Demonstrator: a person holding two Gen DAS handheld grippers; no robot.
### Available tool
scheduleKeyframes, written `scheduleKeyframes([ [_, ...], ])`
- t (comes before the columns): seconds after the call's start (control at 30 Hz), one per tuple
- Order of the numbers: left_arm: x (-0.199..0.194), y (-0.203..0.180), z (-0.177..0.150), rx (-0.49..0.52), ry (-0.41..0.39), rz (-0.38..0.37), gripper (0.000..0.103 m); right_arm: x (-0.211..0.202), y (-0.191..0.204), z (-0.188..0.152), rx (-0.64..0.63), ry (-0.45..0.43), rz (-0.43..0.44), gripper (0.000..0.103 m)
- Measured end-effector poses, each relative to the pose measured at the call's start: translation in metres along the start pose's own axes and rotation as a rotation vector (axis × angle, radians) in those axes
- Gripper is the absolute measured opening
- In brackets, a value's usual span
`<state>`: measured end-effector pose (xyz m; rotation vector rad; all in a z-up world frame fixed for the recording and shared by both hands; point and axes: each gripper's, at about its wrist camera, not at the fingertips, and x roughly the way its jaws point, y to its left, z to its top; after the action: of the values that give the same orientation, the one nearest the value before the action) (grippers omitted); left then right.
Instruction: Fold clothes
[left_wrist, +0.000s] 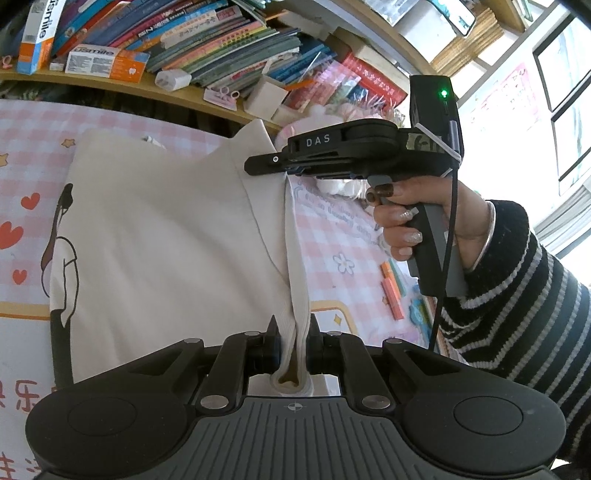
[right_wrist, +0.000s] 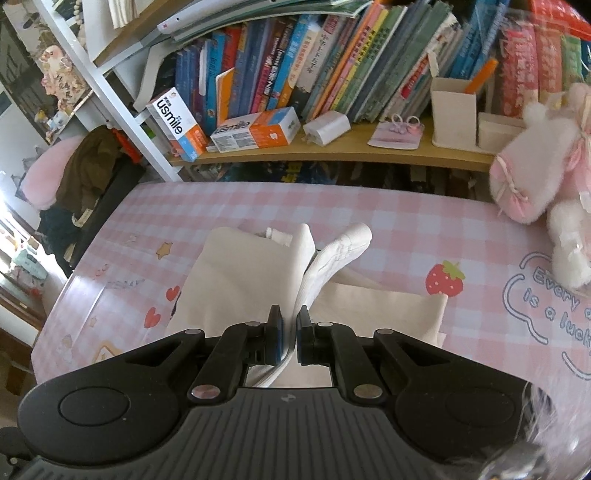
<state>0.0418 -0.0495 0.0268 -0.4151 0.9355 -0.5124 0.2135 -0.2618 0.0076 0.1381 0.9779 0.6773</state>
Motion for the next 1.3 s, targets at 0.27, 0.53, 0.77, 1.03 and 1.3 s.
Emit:
scheduleKeyframes([
  [0.27, 0.01, 0.0, -0.001, -0.001, 0.023, -0.003, 0.01, 0.001, -0.007, -0.007, 0.019, 0.003, -0.003, 0.007],
  [0.53, 0.026, 0.0, -0.005, -0.004, 0.054, 0.002, 0.01, 0.006, -0.02, -0.017, 0.061, 0.014, -0.013, 0.007],
  [0.77, 0.032, -0.004, -0.005, 0.02, 0.069, 0.011, 0.01, 0.007, -0.026, -0.022, 0.075, 0.013, -0.008, 0.007],
  [1.03, 0.047, -0.019, -0.003, 0.048, 0.084, 0.02, 0.015, 0.008, -0.028, -0.023, 0.048, 0.007, -0.038, 0.007],
  [1.3, 0.032, -0.034, -0.01, 0.079, 0.087, -0.175, 0.051, 0.007, -0.047, -0.037, 0.121, 0.002, -0.098, 0.021],
])
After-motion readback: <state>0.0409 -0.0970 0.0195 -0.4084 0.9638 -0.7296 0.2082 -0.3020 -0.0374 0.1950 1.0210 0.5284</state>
